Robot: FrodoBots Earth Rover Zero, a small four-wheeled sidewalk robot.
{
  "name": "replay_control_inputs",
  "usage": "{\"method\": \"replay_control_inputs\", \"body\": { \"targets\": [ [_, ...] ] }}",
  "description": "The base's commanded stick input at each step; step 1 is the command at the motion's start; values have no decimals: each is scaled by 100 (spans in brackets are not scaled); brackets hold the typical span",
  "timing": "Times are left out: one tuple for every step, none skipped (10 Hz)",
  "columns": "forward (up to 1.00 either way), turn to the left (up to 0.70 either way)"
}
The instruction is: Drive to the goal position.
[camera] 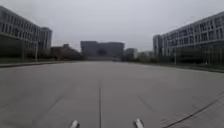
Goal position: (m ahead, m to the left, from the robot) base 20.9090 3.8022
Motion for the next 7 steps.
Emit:
{"method": "replay_control_inputs", "body": {
  "targets": [
    [100,2],
    [100,2],
    [100,2],
    [100,2],
    [100,2],
    [100,2],
    [100,2]
  ]
}}
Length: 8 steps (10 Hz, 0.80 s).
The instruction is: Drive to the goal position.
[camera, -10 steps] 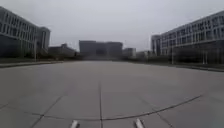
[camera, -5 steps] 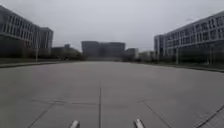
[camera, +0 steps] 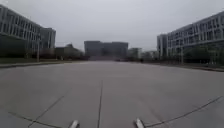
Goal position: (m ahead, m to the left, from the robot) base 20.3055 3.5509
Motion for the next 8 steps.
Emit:
{"method": "replay_control_inputs", "body": {
  "targets": [
    [100,2],
    [100,2],
    [100,2],
    [100,2],
    [100,2],
    [100,2],
    [100,2],
    [100,2]
  ]
}}
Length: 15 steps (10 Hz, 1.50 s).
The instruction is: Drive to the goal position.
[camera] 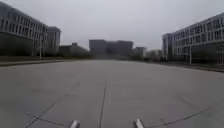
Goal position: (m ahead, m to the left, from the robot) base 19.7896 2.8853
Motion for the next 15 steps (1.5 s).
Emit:
{"method": "replay_control_inputs", "body": {
  "targets": [
    [100,2],
    [100,2],
    [100,2],
    [100,2],
    [100,2],
    [100,2],
    [100,2],
    [100,2],
    [100,2],
    [100,2],
    [100,2],
    [100,2],
    [100,2],
    [100,2],
    [100,2]
  ]
}}
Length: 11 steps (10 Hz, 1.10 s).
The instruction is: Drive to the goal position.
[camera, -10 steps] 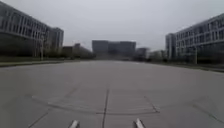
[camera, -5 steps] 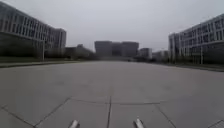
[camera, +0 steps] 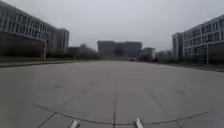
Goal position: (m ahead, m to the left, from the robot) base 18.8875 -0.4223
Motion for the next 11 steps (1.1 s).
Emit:
{"method": "replay_control_inputs", "body": {
  "targets": [
    [100,2],
    [100,2],
    [100,2],
    [100,2],
    [100,2],
    [100,2],
    [100,2],
    [100,2],
    [100,2],
    [100,2],
    [100,2]
  ]
}}
